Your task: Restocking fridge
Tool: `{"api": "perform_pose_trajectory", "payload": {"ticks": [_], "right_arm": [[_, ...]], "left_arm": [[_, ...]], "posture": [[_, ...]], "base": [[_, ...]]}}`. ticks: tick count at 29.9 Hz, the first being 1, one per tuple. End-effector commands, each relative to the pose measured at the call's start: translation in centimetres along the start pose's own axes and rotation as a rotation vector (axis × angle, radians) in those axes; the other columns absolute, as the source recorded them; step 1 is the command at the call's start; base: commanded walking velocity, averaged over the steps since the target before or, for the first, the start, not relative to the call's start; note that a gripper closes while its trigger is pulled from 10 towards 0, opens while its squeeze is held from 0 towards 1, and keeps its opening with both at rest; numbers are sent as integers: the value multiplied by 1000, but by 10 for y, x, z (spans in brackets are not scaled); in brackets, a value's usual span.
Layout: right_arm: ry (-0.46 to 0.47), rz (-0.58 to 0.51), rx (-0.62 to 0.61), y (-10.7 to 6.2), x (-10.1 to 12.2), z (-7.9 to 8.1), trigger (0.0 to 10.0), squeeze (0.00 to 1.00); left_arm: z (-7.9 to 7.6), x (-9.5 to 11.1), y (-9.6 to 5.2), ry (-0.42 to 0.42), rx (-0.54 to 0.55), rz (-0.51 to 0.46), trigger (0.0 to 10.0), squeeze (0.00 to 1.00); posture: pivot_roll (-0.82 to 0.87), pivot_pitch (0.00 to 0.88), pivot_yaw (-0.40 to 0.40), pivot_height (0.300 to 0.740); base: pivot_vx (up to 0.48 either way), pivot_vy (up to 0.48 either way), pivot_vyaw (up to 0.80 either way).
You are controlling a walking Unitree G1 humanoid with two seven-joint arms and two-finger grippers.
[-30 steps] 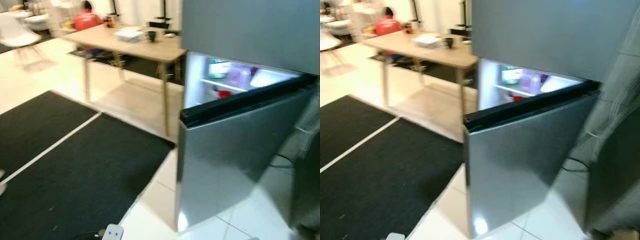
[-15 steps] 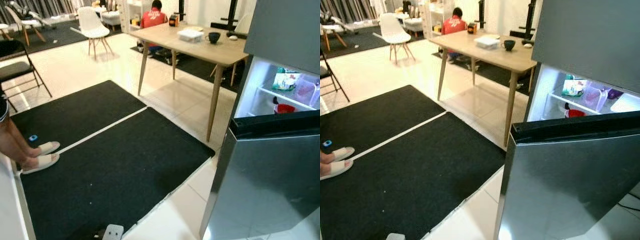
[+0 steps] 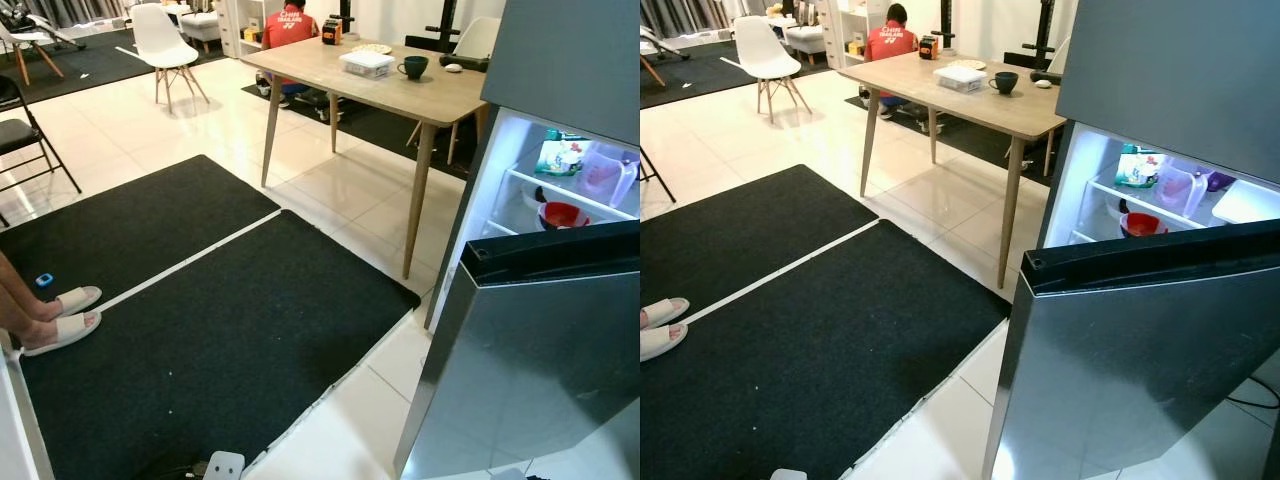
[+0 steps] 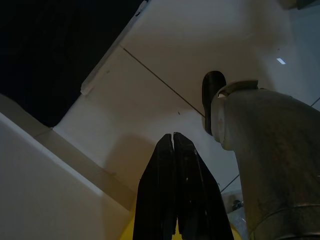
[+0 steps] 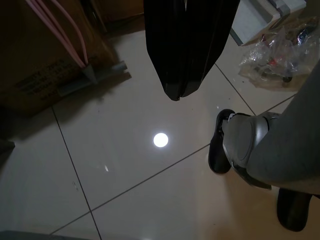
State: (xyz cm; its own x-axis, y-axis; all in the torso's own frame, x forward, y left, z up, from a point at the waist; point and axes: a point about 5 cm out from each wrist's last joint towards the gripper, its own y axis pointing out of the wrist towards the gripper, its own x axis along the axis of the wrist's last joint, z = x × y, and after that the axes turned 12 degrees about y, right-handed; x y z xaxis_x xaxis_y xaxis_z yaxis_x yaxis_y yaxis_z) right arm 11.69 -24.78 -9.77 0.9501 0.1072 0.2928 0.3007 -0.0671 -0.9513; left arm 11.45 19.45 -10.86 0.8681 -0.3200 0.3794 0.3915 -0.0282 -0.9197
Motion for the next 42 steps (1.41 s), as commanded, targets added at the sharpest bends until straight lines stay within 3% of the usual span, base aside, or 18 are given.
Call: {"api": "perform_pose_trajectory", "payload": {"ticks": [1,10,15,24,42], "right_arm": [[-5,5,-6,0,-1,1,10000,0],[52,-8,-38,0,-1,-1,10000,0],[146,-7,-35,1,-2,1,10000,0],[156,12,-49,1,-4,0,10000,0],[155,12,-63,0,-5,-1,10000,0]], "left_arm": [[-8,-29,-4,19,-45,115,10000,0],[-7,-30,-5,25,-45,118,10000,0],[-5,-28,-5,33,-46,115,10000,0],[-7,-22,-3,46,-50,103,10000,0],[-5,-17,-2,49,-60,90,10000,0]], "posture": [[-83,0,-12,740],[-89,0,-6,740],[-90,0,-2,740],[-96,0,1,740],[-98,0,2,740]], "base": [[0,0,0],[0,0,0],[0,0,-145],[53,0,-758],[276,0,0]]}}
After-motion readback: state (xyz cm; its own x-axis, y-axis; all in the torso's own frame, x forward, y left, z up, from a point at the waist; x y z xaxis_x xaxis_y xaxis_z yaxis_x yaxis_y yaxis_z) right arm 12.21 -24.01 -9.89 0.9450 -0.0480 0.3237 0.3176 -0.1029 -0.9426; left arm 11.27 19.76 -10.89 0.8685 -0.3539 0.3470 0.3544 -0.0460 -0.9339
